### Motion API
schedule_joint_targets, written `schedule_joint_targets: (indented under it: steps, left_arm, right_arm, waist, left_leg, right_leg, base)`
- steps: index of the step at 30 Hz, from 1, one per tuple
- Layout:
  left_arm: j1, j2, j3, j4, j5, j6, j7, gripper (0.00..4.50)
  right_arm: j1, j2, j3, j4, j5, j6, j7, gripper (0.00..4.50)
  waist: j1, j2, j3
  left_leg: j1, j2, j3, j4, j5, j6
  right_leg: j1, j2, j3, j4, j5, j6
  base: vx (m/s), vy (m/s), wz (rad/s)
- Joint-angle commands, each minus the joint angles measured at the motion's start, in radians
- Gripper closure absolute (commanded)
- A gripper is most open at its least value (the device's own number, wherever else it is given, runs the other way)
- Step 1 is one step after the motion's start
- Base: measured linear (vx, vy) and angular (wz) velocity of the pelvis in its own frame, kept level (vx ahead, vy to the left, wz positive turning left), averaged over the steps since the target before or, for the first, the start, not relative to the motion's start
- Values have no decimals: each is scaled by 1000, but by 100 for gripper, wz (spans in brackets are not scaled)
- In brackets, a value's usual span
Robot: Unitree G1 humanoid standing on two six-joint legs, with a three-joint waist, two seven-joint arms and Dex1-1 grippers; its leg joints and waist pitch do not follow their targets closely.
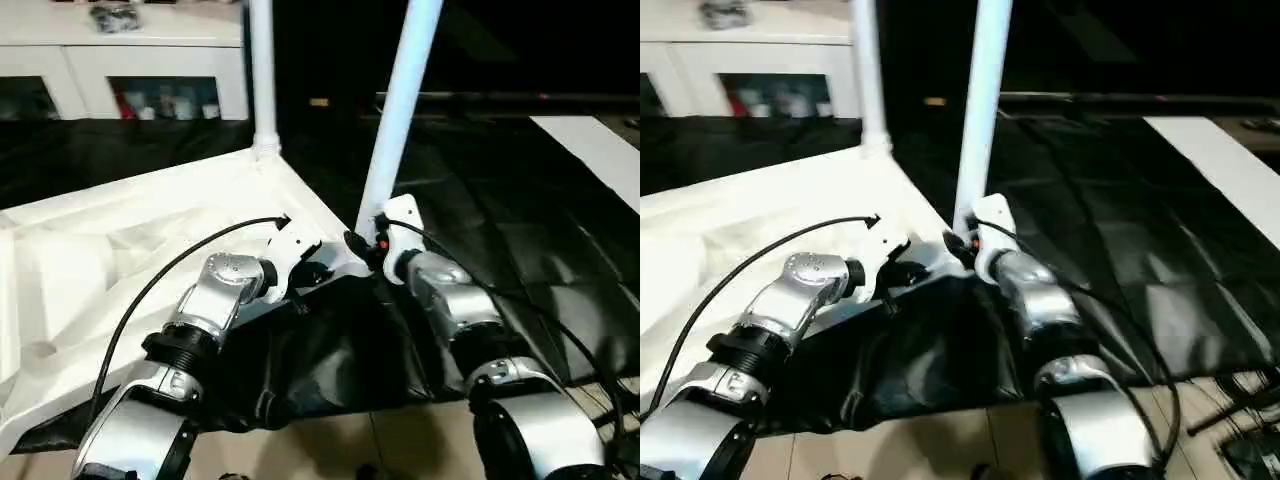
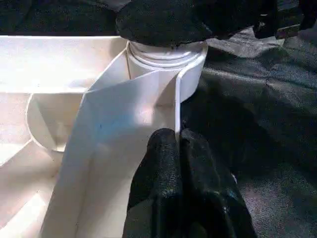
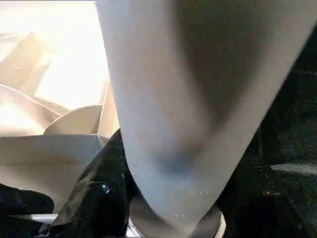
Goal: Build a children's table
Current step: Rotate leg to tighten
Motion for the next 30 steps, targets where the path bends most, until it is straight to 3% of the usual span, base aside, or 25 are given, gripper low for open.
schedule_joint_targets:
  steps: [1,2,3,4,5,6,7,8,9,10,11,12,13,14,15,16,19,21,28,30]
  left_arm:
    - [-52,-55,-34,-40,-26,-52,-21,450]
    - [-48,-46,-36,-43,-30,-62,-32,450]
    - [-44,-38,-37,-46,-36,-72,-47,450]
    - [-40,-32,-37,-48,-39,-79,-59,450]
    - [-35,-22,-36,-49,-38,-85,-70,450]
    - [-35,-20,-36,-50,-37,-86,-72,450]
    - [-28,-10,-34,-54,-39,-87,-90,450]
    - [-22,0,-34,-61,-41,-93,-108,450]
    - [-20,2,-34,-64,-43,-93,-115,450]
    - [-5,24,-37,-88,-57,-96,-169,450]
    - [1,31,-39,-99,-63,-98,-189,450]
    - [7,38,-41,-108,-70,-101,-209,450]
    - [7,38,-41,-108,-70,-101,-209,450]
    - [13,49,-42,-119,-74,-98,-232,450]
    - [18,60,-45,-127,-78,-99,-256,450]
    - [24,74,-50,-138,-84,-98,-288,450]
    - [35,94,-61,-158,-94,-92,-338,450]
    - [47,117,-72,-179,-101,-81,-391,450]
    - [67,156,-86,-214,-111,-59,-451,450]
    - [68,159,-87,-216,-112,-57,-457,450]
  right_arm:
    - [-9,105,37,12,66,21,121,185]
    - [-11,100,31,14,73,24,137,185]
    - [-11,92,30,13,74,23,148,179]
    - [-9,82,32,13,69,19,160,142]
    - [-4,67,37,9,65,13,188,142]
    - [-3,65,37,8,64,12,192,140]
    - [5,46,53,2,50,1,219,135]
    - [14,27,67,-8,37,-6,249,121]
    - [18,22,71,-12,36,-6,260,121]
    - [42,-18,101,-44,27,-6,345,121]
    - [51,-32,111,-57,28,-4,378,121]
    - [60,-46,123,-70,27,-6,411,121]
    - [60,-46,123,-70,27,-6,411,121]
    - [73,-69,142,-93,27,-1,470,121]
    - [87,-93,163,-117,26,1,529,121]
    - [104,-124,188,-148,25,7,604,121]
    - [125,-164,214,-189,29,16,698,121]
    - [143,-204,237,-232,42,33,784,121]
    - [174,-261,282,-304,56,68,912,136]
    - [178,-266,286,-314,56,74,926,168]
  waist:
    - [-4,-7,-62]
    - [-4,-9,-61]
    - [-2,-7,-59]
    - [-10,17,-51]
    - [-6,44,-50]
    - [25,63,-43]
    - [52,55,-46]
    - [40,-10,-75]
    - [62,-41,-77]
    - [85,-31,-75]
    - [97,-17,-78]
    - [99,-9,-80]
    - [98,12,-95]
    - [94,12,-94]
    - [97,12,-98]
    - [101,11,-97]
    - [111,9,-96]
    - [112,10,-94]
    - [113,8,-88]
    - [112,8,-88]
  left_leg:
    - [109,12,-11,-42,-704,-63]
    - [105,2,-15,-13,-613,-42]
    - [90,2,-18,-5,-535,-24]
    - [58,28,-38,-41,-538,-28]
    - [-3,83,-61,-129,-711,-61]
    - [-44,100,-49,-199,-840,-95]
    - [2,81,6,-224,-894,-112]
    - [77,48,-24,-109,-684,-115]
    - [63,17,-15,6,-391,-50]
    - [47,29,-26,9,-270,-11]
    - [-2,45,-29,-28,-136,13]
    - [-12,48,-27,-47,-100,7]
    - [10,61,-23,-54,-86,3]
    - [2,56,-20,-55,-97,9]
    - [1,53,-17,-52,-106,15]
    - [6,52,-15,-50,-119,24]
    - [7,52,-11,-48,-138,52]
    - [17,58,-10,-51,-176,43]
    - [22,60,-8,-58,-232,11]
    - [21,59,-9,-58,-235,7]
  right_leg:
    - [-28,-45,-16,-134,-674,-69]
    - [-20,-63,-26,-160,-757,-33]
    - [2,-81,-36,-172,-812,-4]
    - [53,-72,-76,-155,-788,27]
    - [126,-33,-68,-11,-526,0]
    - [153,-2,-53,119,-333,-46]
    - [83,32,-46,129,-136,-85]
    - [27,-53,33,13,-430,-102]
    - [9,-117,62,-78,-766,-72]
    - [26,-138,83,-83,-798,-70]
    - [60,-113,73,-51,-668,-92]
    - [62,-83,56,-31,-560,-105]
    - [46,-44,49,6,-238,-187]
    - [50,-40,47,14,-159,-212]
    - [56,-28,47,24,-53,-244]
    - [55,-26,47,23,-25,-255]
    - [63,-26,48,26,0,-273]
    - [59,-27,49,19,-48,-275]
    - [56,-31,54,7,-160,-254]
    - [55,-32,54,6,-170,-252]
  base:
    - [0,0,0]
    - [0,0,0]
    - [0,0,0]
    - [85,38,-28]
    - [85,38,-28]
    - [0,0,0]
    - [70,-70,6]
    - [70,-70,6]
    - [70,-120,0]
    - [36,-85,-10]
    - [36,-85,-10]
    - [80,-57,-20]
    - [71,-36,-13]
    - [71,-36,-13]
    - [63,-10,-9]
    - [58,11,-7]
    - [19,4,-2]
    - [0,0,0]
    - [0,0,0]
    - [0,0,0]
